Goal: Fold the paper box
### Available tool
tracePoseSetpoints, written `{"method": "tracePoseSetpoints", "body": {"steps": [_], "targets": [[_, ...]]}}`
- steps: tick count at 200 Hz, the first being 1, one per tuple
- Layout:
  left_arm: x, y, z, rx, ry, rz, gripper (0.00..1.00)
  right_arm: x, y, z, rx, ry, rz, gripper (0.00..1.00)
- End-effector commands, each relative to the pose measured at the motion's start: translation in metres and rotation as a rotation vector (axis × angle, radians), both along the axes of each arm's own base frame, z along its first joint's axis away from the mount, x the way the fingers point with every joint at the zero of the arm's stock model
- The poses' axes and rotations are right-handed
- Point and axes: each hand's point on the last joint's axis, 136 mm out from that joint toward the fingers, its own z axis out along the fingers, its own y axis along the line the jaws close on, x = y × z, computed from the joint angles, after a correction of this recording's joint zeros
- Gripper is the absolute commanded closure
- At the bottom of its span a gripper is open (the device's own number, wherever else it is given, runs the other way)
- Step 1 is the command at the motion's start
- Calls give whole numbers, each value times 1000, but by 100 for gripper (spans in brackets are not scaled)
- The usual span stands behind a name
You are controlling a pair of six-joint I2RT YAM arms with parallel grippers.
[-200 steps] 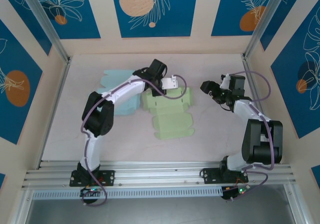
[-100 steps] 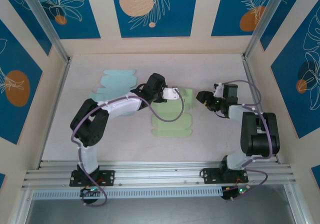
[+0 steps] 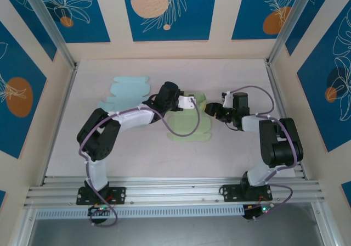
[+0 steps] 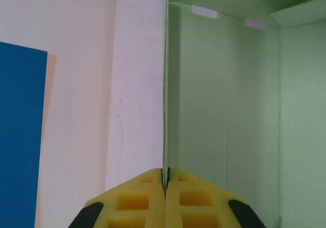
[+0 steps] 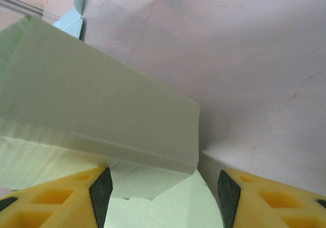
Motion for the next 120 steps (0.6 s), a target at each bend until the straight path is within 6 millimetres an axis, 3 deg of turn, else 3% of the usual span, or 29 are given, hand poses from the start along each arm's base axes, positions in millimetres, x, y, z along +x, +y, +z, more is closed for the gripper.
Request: {"method": "tracePoseSetpoints", "body": {"steps": [1,45,120], "targets": [[-2,-5,10,-23,-43,-48,100,12,1,5,-30,-46,9,40],[-5,-3,1,0,-59,-64,100,15,14,7,-61,-85,58,40],[-1,-2,-26,44,-74,-60,100,17,16,4,-142,-113,26,40]]}}
